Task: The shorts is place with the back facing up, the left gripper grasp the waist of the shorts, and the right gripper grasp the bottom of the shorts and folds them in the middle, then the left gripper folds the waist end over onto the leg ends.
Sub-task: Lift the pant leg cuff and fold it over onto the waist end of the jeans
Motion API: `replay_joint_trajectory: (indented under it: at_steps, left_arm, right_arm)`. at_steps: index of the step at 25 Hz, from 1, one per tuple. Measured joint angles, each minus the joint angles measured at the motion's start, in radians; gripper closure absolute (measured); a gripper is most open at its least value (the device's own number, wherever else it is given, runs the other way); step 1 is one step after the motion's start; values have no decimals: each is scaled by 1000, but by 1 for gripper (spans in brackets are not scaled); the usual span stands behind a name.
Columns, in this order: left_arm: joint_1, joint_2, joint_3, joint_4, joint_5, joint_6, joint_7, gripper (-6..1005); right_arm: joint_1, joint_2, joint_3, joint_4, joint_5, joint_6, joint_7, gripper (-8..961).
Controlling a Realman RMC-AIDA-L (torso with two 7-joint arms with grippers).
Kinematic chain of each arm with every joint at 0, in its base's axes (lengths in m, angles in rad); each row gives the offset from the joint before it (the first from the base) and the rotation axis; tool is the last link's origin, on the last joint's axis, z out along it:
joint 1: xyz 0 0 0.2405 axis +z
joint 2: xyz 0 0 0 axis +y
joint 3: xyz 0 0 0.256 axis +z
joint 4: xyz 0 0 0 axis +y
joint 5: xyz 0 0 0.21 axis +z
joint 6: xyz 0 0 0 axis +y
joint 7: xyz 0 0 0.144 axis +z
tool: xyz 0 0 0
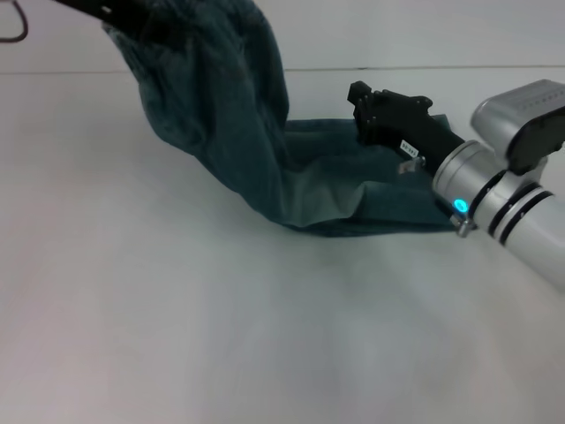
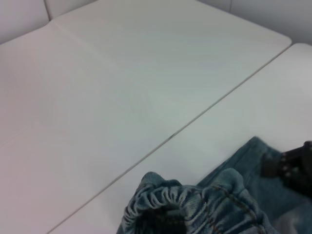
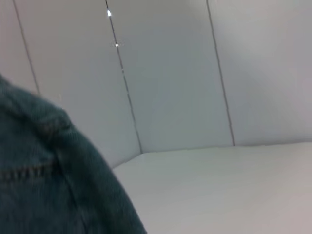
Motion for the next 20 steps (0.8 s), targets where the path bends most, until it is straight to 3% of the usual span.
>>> replay_joint_trajectory:
  at_steps: [3, 7, 12, 20]
  left_arm:
    - [-18, -1, 0, 6, 0, 6, -22, 869]
    - [-34, -7, 12, 13, -3, 9, -42, 870]
    - [-46, -13, 43, 29, -7, 21, -72, 871]
    - [-43, -21, 47, 47, -1, 28, -102, 873]
  right_arm:
    - [30, 1, 120, 86, -8, 25, -205, 951]
    - [86, 1, 203, 149, -71, 104, -348, 951]
    - [160, 1, 325, 202, -279, 230, -373, 951]
    - [186, 1, 557, 298, -647, 335, -364, 952]
